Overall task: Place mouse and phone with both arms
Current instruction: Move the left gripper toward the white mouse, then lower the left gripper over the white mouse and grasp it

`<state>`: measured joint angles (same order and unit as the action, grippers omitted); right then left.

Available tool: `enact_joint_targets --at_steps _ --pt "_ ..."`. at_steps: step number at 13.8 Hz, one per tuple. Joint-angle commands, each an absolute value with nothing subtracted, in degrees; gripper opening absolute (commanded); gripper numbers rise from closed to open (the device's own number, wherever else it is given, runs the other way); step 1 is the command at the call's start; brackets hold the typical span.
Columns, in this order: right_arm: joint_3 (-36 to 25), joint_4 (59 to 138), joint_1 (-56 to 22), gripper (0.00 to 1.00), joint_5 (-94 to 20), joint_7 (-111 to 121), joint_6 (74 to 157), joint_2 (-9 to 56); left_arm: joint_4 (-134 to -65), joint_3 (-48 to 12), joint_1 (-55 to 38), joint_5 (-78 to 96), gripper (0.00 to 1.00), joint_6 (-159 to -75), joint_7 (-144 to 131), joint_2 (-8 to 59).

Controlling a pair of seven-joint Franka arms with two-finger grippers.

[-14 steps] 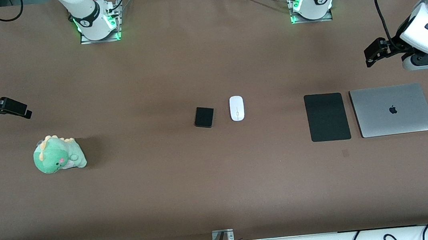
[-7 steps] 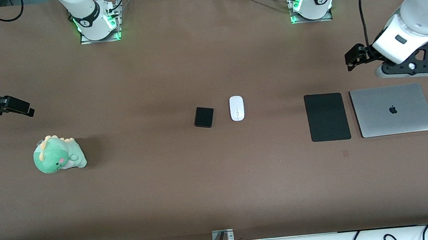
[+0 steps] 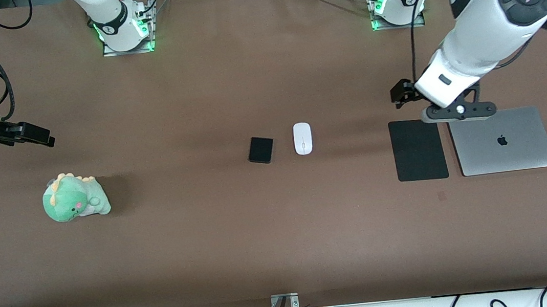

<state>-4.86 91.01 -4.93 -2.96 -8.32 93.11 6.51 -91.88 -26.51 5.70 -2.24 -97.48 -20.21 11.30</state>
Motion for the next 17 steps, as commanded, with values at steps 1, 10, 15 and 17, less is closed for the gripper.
enact_joint_targets --at_steps 1,10,15,17 --pt "-4.7 91.4 -5.5 1.0 -2.5 -8.6 91.8 6.2 -91.6 -26.6 1.7 -4.9 1.0 -99.5 -26.3 13.6" --pt "-4.7 91.8 -6.7 1.0 -2.8 -8.8 91.4 9.0 -91.5 -26.5 -9.0 -11.3 1.0 -105.4 -40.9 22.3" --pt "-4.7 91.8 -7.5 1.0 -2.8 -8.9 91.3 9.1 -91.6 -26.5 -13.5 -14.3 1.0 -111.0 -47.1 28.2" --pt "-4.7 91.8 -7.6 1.0 -2.7 -9.5 91.1 9.1 -91.7 -26.5 -15.5 -16.6 1.0 -113.5 -49.7 31.2"
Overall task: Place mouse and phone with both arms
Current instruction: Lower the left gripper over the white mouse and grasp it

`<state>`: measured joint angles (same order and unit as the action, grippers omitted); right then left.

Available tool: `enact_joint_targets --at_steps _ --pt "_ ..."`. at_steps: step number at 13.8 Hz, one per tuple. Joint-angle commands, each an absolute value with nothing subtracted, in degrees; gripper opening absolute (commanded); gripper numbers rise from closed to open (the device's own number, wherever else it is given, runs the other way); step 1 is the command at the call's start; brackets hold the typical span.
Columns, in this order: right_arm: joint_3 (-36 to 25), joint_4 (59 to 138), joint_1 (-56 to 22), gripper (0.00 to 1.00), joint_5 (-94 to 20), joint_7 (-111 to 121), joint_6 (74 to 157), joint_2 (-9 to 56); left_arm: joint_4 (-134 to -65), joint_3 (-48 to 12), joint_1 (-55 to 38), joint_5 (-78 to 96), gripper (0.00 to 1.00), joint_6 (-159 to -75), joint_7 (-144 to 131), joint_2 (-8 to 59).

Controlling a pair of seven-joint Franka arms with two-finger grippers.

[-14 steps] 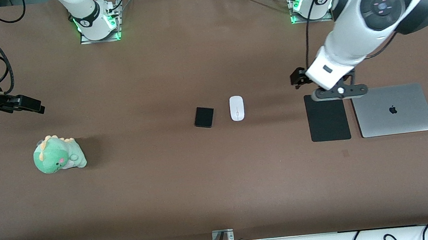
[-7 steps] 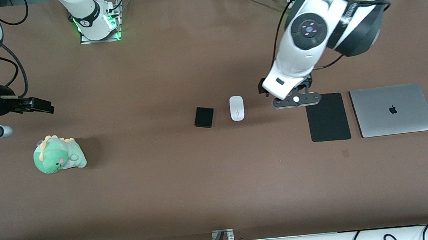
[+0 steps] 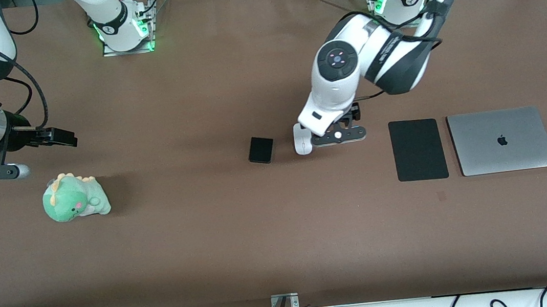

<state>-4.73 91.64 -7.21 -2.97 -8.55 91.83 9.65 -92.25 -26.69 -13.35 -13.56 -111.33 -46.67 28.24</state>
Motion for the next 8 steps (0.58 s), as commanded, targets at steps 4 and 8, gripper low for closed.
enact_joint_targets --at_steps 4,8 --pt "-4.7 91.8 -8.6 1.0 -2.1 -9.5 91.5 9.1 -91.8 -26.4 -18.1 -20.8 1.0 -116.5 -53.7 36.0" --pt "-4.7 91.6 -9.2 1.0 -1.9 -9.5 91.7 9.2 -91.8 -26.5 -18.5 -21.7 1.0 -119.9 -54.0 39.5"
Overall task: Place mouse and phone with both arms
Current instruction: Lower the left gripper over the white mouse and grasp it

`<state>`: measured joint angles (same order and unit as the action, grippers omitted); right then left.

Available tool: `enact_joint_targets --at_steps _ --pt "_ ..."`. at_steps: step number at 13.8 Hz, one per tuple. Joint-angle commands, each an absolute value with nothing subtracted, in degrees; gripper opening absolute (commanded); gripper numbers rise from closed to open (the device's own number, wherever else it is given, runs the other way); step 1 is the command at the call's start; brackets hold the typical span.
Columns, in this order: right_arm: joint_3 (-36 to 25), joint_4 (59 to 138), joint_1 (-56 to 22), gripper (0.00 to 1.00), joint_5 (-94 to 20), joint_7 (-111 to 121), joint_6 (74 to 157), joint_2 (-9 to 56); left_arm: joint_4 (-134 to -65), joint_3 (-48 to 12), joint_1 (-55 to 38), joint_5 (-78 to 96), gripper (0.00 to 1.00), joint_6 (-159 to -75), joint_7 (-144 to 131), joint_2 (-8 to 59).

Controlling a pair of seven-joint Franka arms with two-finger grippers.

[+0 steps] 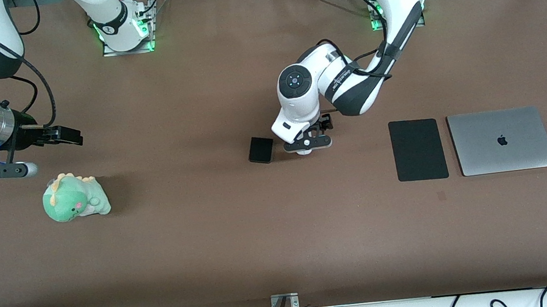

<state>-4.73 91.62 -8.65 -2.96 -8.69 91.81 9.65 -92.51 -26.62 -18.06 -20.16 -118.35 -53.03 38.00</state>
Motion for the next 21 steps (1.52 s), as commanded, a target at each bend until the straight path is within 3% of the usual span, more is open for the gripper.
enact_joint_targets --at_steps 1,18,21 --pt "-4.7 91.6 -9.2 1.0 -1.9 -9.5 91.7 9.2 -92.2 -26.5 -18.6 -21.7 1.0 -121.4 -54.0 40.2" --pt "-4.7 91.7 -9.7 1.0 -2.0 -9.8 91.1 9.2 -92.4 -25.9 -18.5 -24.0 1.0 -126.3 -54.0 46.8" --pt "-4.7 91.7 -9.8 1.0 -2.0 -10.4 91.1 9.2 -92.4 -25.9 -18.5 -24.0 0.78 -126.3 -54.0 46.9"
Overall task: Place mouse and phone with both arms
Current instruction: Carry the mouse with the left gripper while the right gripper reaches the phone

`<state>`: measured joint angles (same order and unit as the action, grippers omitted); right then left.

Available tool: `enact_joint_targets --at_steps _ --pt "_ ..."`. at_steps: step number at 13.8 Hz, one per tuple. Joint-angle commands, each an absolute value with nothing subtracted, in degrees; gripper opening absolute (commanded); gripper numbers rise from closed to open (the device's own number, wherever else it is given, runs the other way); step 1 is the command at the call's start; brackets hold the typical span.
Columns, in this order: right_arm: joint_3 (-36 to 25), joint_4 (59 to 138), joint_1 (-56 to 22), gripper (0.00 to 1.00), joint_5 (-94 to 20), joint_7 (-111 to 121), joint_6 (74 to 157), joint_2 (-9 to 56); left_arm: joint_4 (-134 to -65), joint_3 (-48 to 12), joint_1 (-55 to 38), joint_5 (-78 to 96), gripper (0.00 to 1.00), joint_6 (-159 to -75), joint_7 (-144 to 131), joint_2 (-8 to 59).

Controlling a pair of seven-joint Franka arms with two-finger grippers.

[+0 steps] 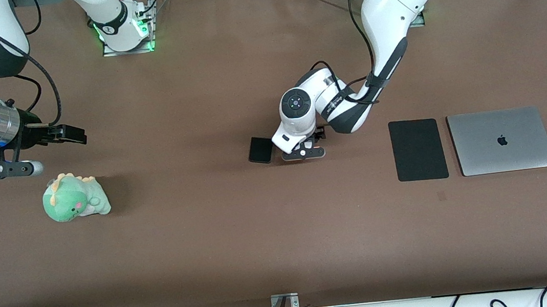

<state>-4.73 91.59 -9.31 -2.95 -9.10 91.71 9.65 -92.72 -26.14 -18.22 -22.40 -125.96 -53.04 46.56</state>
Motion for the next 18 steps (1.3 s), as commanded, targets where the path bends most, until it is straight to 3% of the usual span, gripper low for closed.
enact_joint_targets --at_steps 1,5,18 --pt "-4.7 91.7 -9.8 1.0 -2.0 -10.4 91.1 9.2 -92.4 -25.9 -18.5 -24.0 0.72 -126.3 -54.0 46.9" --pt "-4.7 91.7 -10.0 1.0 -2.0 -10.4 91.1 9.2 -92.0 -26.1 -18.2 -23.9 0.36 -125.8 -53.8 46.6" --pt "-4.7 91.7 -10.9 1.0 -2.8 -12.4 91.7 9.5 -92.6 -26.5 -5.9 -23.3 0.35 -117.8 -52.9 36.7"
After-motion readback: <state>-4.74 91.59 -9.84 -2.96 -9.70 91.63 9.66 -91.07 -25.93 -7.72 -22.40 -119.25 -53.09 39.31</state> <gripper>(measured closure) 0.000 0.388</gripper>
